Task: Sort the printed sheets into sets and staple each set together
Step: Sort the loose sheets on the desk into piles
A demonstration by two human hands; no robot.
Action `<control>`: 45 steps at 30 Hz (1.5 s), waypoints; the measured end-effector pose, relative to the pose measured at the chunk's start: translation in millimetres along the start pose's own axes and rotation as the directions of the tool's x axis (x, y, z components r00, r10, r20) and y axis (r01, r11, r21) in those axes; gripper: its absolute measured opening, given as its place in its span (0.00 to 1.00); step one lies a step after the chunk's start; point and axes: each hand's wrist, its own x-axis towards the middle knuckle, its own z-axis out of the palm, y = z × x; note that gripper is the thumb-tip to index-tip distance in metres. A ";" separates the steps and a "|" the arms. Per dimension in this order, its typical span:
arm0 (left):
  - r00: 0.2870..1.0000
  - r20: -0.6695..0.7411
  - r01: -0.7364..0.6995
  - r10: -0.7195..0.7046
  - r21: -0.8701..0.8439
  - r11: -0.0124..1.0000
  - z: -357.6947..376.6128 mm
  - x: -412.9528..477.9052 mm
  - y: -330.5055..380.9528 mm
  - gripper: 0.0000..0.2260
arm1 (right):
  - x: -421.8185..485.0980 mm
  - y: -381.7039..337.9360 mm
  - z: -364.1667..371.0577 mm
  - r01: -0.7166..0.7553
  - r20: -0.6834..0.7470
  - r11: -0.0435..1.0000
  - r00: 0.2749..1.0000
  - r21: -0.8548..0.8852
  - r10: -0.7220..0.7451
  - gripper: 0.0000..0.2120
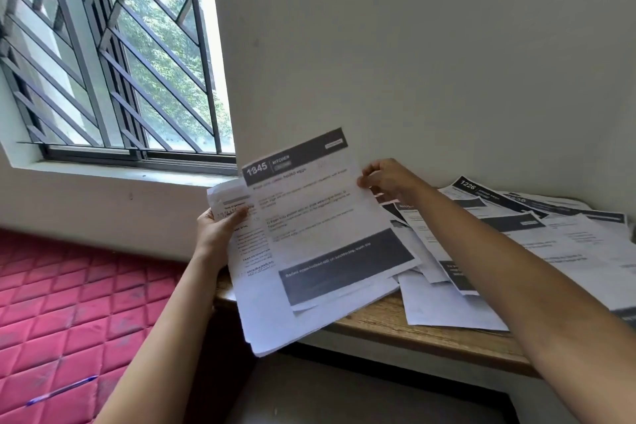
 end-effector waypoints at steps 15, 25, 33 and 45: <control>0.981 0.195 -0.008 -0.010 0.091 0.996 14.4 7.1 96.3 0.04 | -40.0 15.5 -99.2 0.017 -0.353 0.967 0.933 0.256 0.077 0.11; 0.958 0.286 -0.004 -0.025 0.103 0.995 34.9 20.5 127.7 0.08 | -39.2 31.8 -90.9 0.084 -0.374 0.952 0.927 0.293 0.034 0.09; 0.965 0.250 0.048 -0.079 0.126 0.991 67.8 26.9 92.8 0.03 | -33.1 16.0 -47.0 0.103 -0.215 0.910 0.977 0.403 -0.015 0.09; 0.964 0.262 -0.034 0.048 -0.059 0.998 67.9 29.6 34.9 0.15 | -31.4 18.6 3.6 -0.047 -0.058 0.876 0.995 0.480 0.086 0.13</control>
